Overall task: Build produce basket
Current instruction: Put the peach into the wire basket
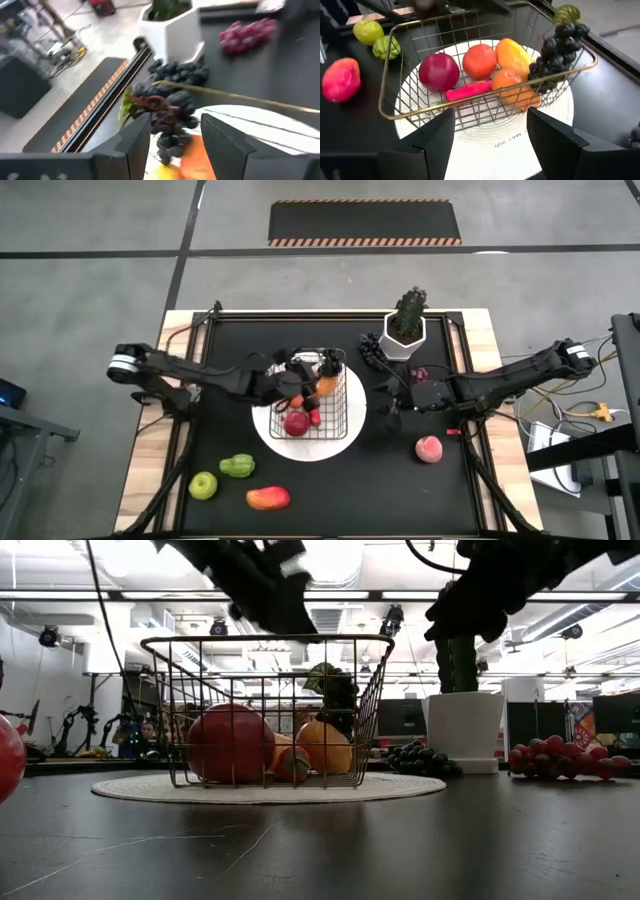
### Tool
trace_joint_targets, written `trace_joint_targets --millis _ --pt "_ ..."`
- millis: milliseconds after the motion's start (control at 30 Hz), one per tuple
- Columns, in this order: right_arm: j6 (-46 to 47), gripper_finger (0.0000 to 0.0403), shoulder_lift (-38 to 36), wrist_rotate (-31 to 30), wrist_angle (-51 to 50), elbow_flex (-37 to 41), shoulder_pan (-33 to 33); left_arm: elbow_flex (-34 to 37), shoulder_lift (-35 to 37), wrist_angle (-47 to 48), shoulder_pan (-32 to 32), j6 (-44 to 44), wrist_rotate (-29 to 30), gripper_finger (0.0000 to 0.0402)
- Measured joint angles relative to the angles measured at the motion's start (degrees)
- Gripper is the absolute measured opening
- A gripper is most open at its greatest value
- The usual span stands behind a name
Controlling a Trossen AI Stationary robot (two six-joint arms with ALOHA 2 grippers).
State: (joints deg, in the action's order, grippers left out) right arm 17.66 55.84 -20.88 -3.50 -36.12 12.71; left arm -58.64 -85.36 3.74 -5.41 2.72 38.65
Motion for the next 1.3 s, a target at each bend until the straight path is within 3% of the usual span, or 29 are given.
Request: trace_joint_targets --millis 233,333,567,767,1067,1300 --pt "13.4 0.0231 -0.8 1.6 -20.4 -5.3 0.0 3.3 7.4 1.2 -8.9 -1.4 0.0 0.0158" --pt "17.3 0.0231 -0.7 1.4 -25.4 -6.1 0.0 6.3 9.7 -3.0 -11.4 -3.1 0.0 0.0158" --pt "19.2 0.0231 -0.6 1.0 -26.5 -5.8 0.0 12.2 12.2 -12.3 -12.5 -4.6 0.1 0.0158" --pt "21.7 0.0231 -0.6 2.0 -26.3 -5.9 0.0 12.9 12.5 -12.7 -12.5 -4.9 0.4 0.0158" --pt "34.9 0.0231 0.4 18.3 -26.2 -6.6 2.2 12.7 12.4 -12.7 -12.5 -6.7 0.8 0.0157" --pt "48.6 0.0223 4.3 24.1 -26.4 -6.6 9.3 12.6 12.4 -12.8 -12.5 -9.4 0.8 0.0157"
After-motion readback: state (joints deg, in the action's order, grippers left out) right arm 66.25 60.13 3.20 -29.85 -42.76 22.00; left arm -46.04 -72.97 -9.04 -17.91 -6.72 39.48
